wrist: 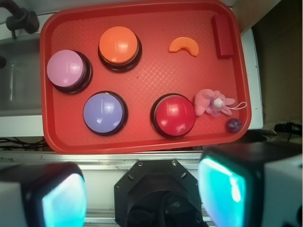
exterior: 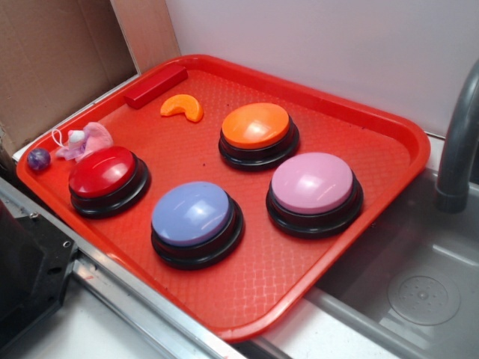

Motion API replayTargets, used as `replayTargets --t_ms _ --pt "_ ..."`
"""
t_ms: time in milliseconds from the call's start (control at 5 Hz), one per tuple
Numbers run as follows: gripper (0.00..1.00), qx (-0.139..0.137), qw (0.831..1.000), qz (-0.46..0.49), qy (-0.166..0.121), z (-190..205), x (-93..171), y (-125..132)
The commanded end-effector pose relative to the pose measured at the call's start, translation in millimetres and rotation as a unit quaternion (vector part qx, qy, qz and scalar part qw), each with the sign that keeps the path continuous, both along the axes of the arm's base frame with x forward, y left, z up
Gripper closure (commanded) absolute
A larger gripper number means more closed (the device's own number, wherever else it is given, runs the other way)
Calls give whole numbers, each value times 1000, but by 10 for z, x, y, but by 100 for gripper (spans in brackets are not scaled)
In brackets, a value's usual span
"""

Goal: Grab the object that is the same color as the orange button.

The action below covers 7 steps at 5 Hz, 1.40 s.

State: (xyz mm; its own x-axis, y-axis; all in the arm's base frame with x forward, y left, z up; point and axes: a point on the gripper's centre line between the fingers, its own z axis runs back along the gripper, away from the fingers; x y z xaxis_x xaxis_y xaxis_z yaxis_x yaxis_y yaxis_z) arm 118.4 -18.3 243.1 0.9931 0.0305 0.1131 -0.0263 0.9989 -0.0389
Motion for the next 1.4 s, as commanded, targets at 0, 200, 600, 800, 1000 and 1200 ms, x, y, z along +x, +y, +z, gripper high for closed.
replayTargets --t_ms 0,200,600,800,1000,1200 --pt "0 0 1000 0 0 0 0 0" --pt "0 -4 999 43 -21 -51 188 37" --pt "0 -6 978 206 -25 -480 802 282" --pt "0 9 953 297 -61 -738 1108 443" --pt "0 17 923 373 -97 -1023 1356 595" --pt "0 31 878 457 -136 -1291 1541 748"
